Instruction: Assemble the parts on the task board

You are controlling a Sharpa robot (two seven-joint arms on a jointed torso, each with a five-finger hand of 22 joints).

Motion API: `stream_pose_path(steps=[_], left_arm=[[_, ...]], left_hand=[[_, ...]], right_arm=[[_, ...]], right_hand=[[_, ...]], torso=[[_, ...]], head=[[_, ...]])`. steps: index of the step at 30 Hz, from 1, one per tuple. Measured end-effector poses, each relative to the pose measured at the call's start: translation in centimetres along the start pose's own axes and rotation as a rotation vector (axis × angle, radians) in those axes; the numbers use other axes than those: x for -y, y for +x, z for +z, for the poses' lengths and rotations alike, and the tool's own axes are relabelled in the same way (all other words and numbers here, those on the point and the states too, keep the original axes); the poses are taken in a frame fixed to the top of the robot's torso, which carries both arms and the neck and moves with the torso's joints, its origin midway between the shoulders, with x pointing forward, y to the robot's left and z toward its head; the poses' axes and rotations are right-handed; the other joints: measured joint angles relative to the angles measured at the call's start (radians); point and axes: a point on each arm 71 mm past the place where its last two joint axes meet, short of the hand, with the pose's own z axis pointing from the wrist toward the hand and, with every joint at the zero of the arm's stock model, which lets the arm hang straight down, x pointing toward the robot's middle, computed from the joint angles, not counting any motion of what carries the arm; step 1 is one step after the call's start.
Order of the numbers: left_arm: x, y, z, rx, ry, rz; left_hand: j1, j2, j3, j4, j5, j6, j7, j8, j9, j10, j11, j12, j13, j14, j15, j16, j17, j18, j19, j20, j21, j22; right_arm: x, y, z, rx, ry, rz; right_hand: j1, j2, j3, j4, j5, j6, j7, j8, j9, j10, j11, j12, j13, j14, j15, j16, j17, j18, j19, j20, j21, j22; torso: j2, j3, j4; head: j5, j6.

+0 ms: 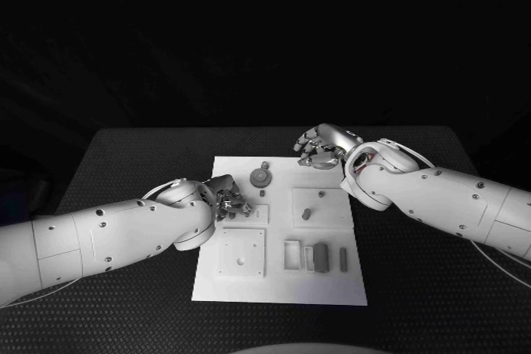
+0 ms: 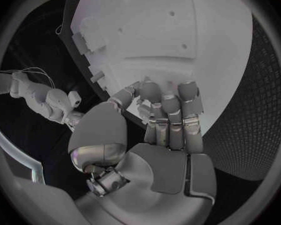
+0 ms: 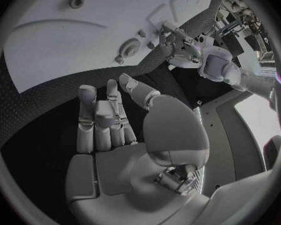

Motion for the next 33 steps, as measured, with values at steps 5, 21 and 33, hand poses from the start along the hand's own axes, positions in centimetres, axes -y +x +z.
stream_pose_path(steps=[5,21,33], left_arm=[[0.08,-0.03,0.03,0.001,0.004,0.016],[0.31,-0.06,0.00,0.003,0.020,0.065],[0.35,-0.01,-0.04,-0.007,0.021,0.073]], left_hand=[[0.000,0.000,0.000,0.000,-0.002,0.000,0.000,0.005,0.000,0.000,0.000,0.003,0.001,0.004,-0.004,0.001,0.000,0.000,0.004,-0.003,0.002,0.000],[0.000,0.000,-0.003,0.003,-0.006,0.000,0.000,0.014,0.002,0.001,-0.001,0.013,0.003,0.004,-0.004,0.011,0.000,0.000,0.005,-0.002,0.006,0.000],[0.000,0.000,-0.005,0.004,-0.010,0.000,0.000,0.014,0.004,0.002,-0.002,0.013,0.004,0.004,-0.004,0.011,0.000,0.000,0.006,-0.002,0.006,0.000]], right_arm=[[0.02,-0.01,-0.01,0.000,0.000,0.000],[0.05,-0.02,-0.02,0.000,0.001,0.001],[0.06,-0.02,-0.03,-0.001,0.001,0.001]], right_hand=[[-0.004,-0.003,0.000,0.000,0.000,0.003,0.003,0.000,0.000,0.000,0.000,0.000,0.000,0.000,0.000,0.000,0.000,0.000,0.000,0.000,0.000,0.000],[-0.008,0.000,0.000,0.000,0.000,0.001,0.005,0.000,-0.001,0.000,0.000,0.000,0.000,0.000,0.000,0.000,0.000,0.000,0.000,0.000,0.000,0.000],[-0.008,0.000,0.000,0.000,0.000,0.001,0.005,0.000,-0.001,0.002,0.002,0.000,-0.001,0.000,0.000,0.000,-0.001,0.000,-0.002,0.002,0.000,0.000]], torso=[[0.000,-0.0005,-0.0006],[0.000,-0.0011,0.0000],[0.000,-0.0012,0.0003]], head=[[-0.001,-0.001],[-0.003,-0.007],[-0.003,-0.009]])
